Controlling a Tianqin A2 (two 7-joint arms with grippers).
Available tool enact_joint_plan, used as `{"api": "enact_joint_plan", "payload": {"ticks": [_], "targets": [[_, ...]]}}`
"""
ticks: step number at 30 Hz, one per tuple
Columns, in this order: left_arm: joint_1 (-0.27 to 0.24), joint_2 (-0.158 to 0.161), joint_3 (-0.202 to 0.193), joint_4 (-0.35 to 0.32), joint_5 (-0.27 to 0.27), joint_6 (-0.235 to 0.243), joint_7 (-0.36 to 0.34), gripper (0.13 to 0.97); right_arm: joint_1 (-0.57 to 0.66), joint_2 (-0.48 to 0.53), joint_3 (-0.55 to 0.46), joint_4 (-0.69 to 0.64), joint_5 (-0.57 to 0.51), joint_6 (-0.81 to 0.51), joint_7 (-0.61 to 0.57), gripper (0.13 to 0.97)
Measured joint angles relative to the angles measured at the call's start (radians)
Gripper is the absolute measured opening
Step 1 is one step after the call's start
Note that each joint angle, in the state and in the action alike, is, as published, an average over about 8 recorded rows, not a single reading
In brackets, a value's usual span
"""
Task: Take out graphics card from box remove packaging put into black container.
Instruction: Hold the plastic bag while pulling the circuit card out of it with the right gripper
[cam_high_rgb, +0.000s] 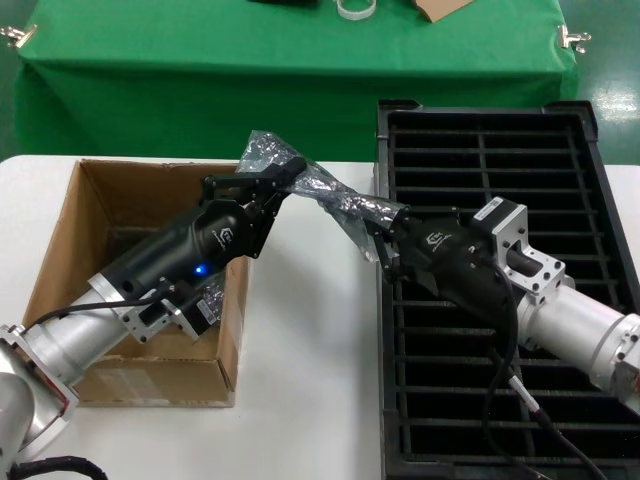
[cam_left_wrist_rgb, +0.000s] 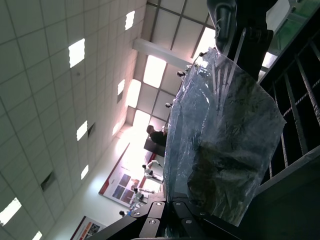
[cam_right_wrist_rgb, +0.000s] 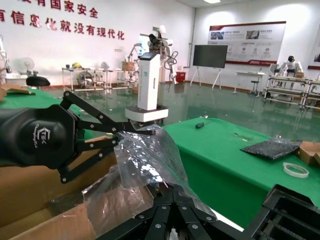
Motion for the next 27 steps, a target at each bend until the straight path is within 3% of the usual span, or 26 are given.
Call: {"api": "enact_joint_plan", "payload": {"ticks": [13, 18, 21, 27], "targets": [[-0.011, 0.01, -0.004, 0.002, -0.003, -0.044, -0.008, 0.139, 0.014, -0.006, 0.008, -0.034, 0.032, -0.039, -0.034, 0.182], [-0.014, 0.01, -0.001, 0.003, 0.0, -0.061, -0.039, 0.139, 0.02, -0.007, 0.005, -0.046, 0.033, -0.048, -0.035, 0.254], [-0.014, 0.01, 0.004, 0.003, 0.004, -0.06, -0.067, 0.139, 0.024, -0.008, 0.004, -0.054, 0.035, -0.054, -0.038, 0.297], [-0.01, 0.008, 0.014, -0.002, 0.014, -0.04, -0.118, 0.139, 0.034, -0.014, 0.007, -0.077, 0.045, -0.067, -0.053, 0.275]]}}
